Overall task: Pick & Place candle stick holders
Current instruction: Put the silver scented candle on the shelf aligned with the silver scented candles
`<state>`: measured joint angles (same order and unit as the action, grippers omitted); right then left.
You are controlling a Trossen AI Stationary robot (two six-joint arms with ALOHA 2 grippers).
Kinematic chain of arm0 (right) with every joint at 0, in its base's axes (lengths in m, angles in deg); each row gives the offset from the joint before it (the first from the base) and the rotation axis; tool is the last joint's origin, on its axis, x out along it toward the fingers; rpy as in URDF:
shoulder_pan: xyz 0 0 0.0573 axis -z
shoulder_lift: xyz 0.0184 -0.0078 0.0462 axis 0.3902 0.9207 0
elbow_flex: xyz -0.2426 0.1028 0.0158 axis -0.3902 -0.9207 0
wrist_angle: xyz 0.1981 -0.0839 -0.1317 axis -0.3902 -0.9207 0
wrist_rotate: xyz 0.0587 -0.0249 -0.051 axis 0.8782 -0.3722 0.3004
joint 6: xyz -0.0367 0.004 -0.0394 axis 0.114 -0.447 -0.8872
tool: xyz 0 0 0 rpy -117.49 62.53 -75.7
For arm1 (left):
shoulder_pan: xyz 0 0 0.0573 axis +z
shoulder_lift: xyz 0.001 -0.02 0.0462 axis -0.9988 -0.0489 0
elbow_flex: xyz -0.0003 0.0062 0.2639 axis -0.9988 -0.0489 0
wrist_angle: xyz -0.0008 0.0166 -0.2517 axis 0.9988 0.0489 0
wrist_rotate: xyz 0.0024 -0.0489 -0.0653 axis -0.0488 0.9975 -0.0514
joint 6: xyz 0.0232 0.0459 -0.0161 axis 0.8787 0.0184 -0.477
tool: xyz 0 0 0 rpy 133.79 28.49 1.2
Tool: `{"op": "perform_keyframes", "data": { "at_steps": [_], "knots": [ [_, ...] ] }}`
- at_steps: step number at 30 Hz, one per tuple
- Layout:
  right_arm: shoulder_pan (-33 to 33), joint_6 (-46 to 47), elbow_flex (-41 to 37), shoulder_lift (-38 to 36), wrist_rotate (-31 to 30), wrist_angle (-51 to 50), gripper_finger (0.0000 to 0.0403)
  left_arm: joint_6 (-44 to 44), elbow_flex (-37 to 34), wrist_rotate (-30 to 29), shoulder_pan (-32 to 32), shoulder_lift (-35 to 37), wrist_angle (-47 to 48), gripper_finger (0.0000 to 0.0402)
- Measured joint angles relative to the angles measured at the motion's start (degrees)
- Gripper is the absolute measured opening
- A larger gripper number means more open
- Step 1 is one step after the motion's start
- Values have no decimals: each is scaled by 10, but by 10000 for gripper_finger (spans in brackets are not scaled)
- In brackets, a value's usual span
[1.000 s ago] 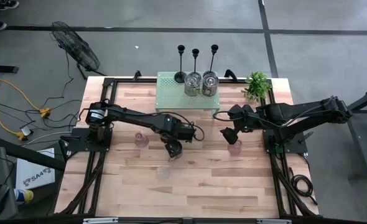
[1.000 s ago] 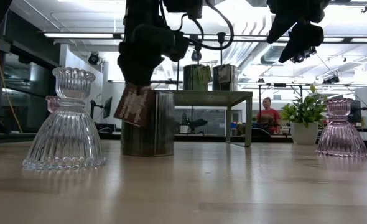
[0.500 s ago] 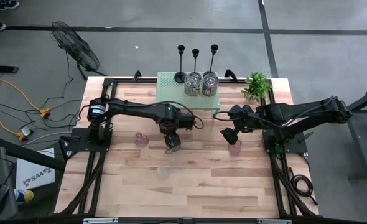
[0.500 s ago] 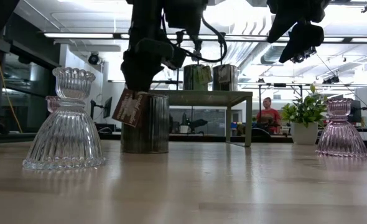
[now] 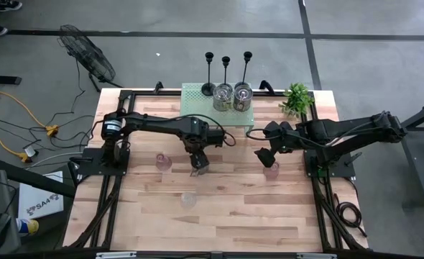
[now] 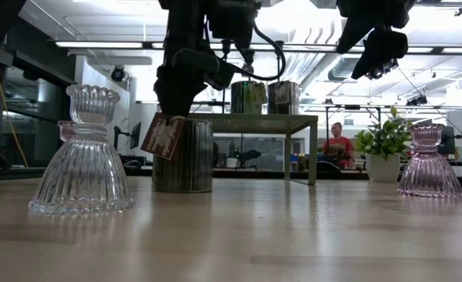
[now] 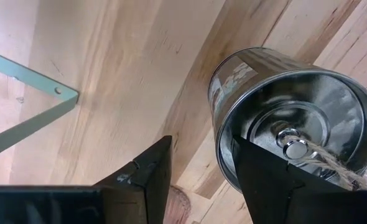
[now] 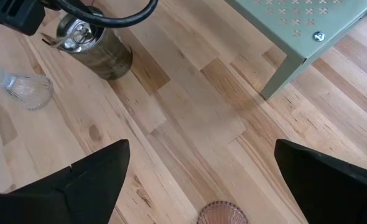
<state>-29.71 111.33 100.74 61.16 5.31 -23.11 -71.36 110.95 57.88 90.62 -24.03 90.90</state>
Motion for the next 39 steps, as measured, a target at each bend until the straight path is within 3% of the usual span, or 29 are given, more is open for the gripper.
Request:
{"op": "perform_keyframes", "data": {
  "at_steps": [13, 39],
  "knots": [
    [0, 0, 0, 0, 0, 0, 392, 15, 0, 20, 0, 0, -5, 81],
    [0, -3, 0, 0, 0, 0, 392, 15, 0, 42, 0, 0, -4, 69]
  ]
}}
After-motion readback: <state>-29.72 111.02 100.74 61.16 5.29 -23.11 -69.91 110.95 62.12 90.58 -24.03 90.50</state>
